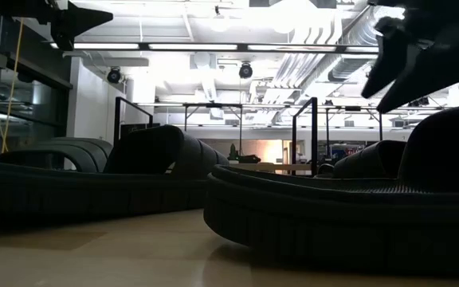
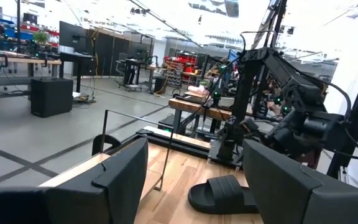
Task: Pick and place slides into the shelf
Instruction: Put the top right black slipper on the shelf
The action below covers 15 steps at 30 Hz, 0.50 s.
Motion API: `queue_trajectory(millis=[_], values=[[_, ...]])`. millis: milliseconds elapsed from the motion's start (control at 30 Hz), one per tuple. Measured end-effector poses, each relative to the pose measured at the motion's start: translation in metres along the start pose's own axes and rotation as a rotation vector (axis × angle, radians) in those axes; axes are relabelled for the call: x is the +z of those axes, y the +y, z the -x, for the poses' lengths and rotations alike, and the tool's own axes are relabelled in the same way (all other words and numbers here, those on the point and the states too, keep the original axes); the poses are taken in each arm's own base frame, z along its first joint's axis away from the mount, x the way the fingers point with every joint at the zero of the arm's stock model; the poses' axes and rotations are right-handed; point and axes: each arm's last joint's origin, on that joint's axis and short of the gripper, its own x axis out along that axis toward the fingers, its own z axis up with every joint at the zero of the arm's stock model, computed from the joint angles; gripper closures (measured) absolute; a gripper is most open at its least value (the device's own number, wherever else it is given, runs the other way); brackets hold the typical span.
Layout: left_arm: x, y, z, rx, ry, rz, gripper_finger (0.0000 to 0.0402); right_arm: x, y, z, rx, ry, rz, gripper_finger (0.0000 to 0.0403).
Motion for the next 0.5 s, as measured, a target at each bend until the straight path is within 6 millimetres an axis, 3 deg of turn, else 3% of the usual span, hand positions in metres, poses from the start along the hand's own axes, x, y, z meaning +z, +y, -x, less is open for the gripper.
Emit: queue_trajectory(millis=[500], values=[[0.0, 0.0, 0.0, 0.0, 0.0, 0.003, 0.0156, -0.003, 0.012, 0.012, 0.035, -0.06, -0.006, 0.0155]])
